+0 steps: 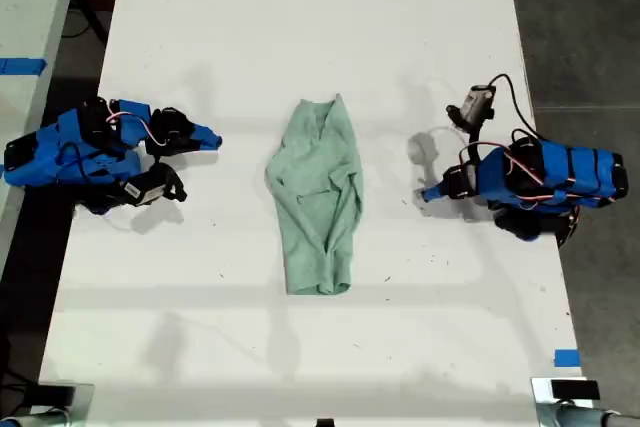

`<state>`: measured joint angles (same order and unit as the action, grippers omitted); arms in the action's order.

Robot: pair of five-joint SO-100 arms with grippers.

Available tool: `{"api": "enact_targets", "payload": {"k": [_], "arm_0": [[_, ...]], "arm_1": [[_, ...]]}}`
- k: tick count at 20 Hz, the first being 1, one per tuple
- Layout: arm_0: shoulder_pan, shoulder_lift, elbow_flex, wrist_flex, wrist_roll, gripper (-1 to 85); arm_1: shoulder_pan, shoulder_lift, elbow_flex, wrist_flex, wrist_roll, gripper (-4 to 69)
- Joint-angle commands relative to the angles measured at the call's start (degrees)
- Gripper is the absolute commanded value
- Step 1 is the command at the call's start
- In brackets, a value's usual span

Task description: Fold t shirt

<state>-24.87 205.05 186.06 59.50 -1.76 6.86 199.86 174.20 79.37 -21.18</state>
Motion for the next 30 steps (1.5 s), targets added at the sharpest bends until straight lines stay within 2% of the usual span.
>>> {"api": "enact_targets", "payload": {"k": [1, 30], "arm_0": [[-0.3, 0.4, 2.3, -1.0, 0.3, -0.2], [0.0, 0.4, 2.3, -1.1, 0.3, -0.2]], "arm_1": [[0.0, 0.7, 3.3, -1.6, 1.1, 1.5], [-0.8, 0.7, 3.3, -1.6, 2.0, 1.4]]}}
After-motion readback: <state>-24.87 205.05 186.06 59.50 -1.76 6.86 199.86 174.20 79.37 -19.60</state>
